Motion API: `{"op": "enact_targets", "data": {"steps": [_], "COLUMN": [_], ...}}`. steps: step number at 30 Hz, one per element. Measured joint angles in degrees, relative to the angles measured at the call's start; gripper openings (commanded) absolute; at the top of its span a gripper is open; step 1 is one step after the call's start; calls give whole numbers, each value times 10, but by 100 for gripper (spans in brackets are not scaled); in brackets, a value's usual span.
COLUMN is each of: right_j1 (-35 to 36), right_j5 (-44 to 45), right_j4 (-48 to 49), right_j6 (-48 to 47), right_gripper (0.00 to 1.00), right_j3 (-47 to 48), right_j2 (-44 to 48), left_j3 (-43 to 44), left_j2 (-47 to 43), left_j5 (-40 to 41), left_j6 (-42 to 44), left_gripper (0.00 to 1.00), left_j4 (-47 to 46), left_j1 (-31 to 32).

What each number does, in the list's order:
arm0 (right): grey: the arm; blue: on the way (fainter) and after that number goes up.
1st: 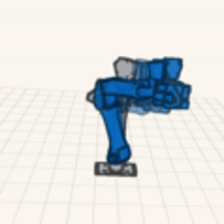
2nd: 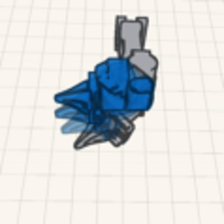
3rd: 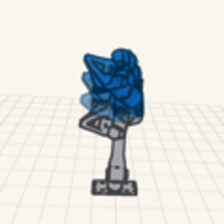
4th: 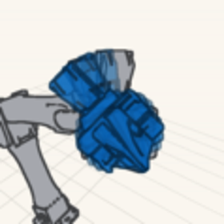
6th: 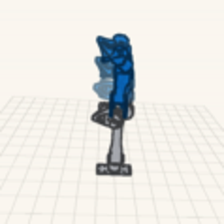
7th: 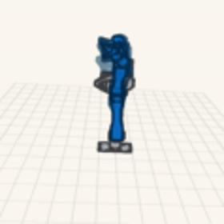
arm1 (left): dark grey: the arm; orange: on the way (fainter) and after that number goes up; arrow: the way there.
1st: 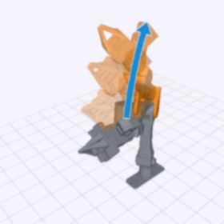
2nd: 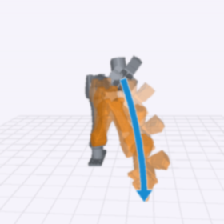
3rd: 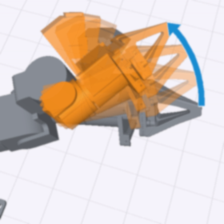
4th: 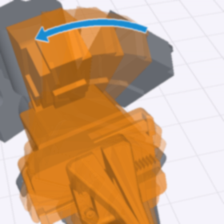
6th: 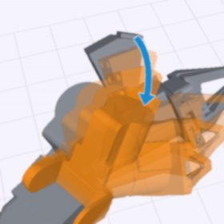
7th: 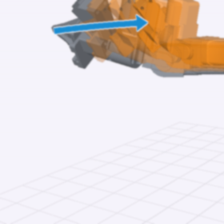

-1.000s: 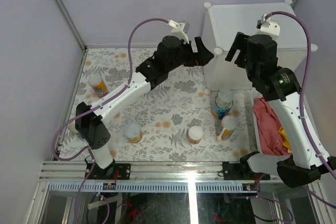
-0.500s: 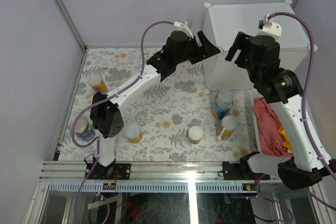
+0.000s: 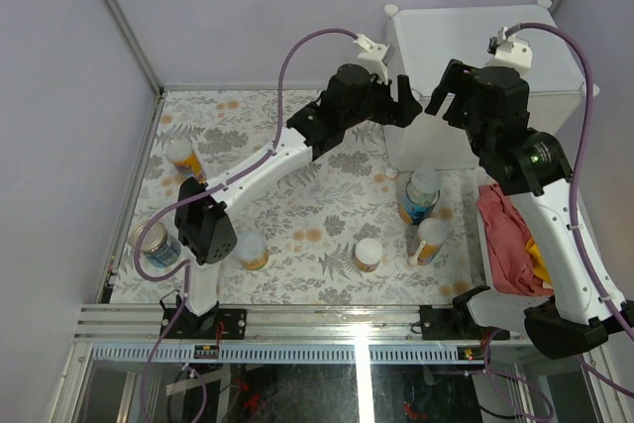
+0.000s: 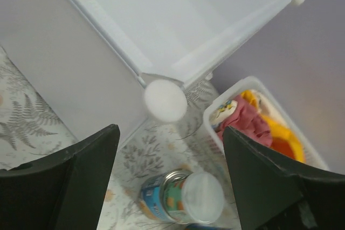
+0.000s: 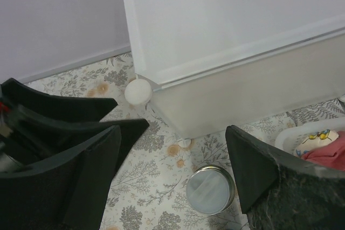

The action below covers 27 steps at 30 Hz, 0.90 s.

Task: Place and organize the canned foods onto the counter
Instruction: Move the counter to the center of the board.

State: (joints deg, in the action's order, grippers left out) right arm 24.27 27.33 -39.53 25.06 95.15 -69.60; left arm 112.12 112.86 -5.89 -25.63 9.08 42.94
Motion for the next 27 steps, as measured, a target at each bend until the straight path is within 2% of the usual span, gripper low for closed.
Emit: {"op": "enact_targets", "data": {"steps": [5,14,21,27], "right_j1": [0,0,0,0], "right_j5": [0,-9,-11,-11], "right_j4": [5,17,23,31], "right_j6": [-5,-12,-18,-24], "right_gripper": [85,85,85,85], "right_j3": [-6,-20,-26,-33], "right_j2": [0,6,9,14], "left_j3": [-50,-125,-143,-150], "left_j2": [-19,-35,-35,-35], "left_j5": [34,112,147,149], "left_j6": [106,219,272,296], "left_gripper": [78,79,84,84], "left_j4": [-24,-127,-198,-244], "left_j1": [33,63,69,70]}}
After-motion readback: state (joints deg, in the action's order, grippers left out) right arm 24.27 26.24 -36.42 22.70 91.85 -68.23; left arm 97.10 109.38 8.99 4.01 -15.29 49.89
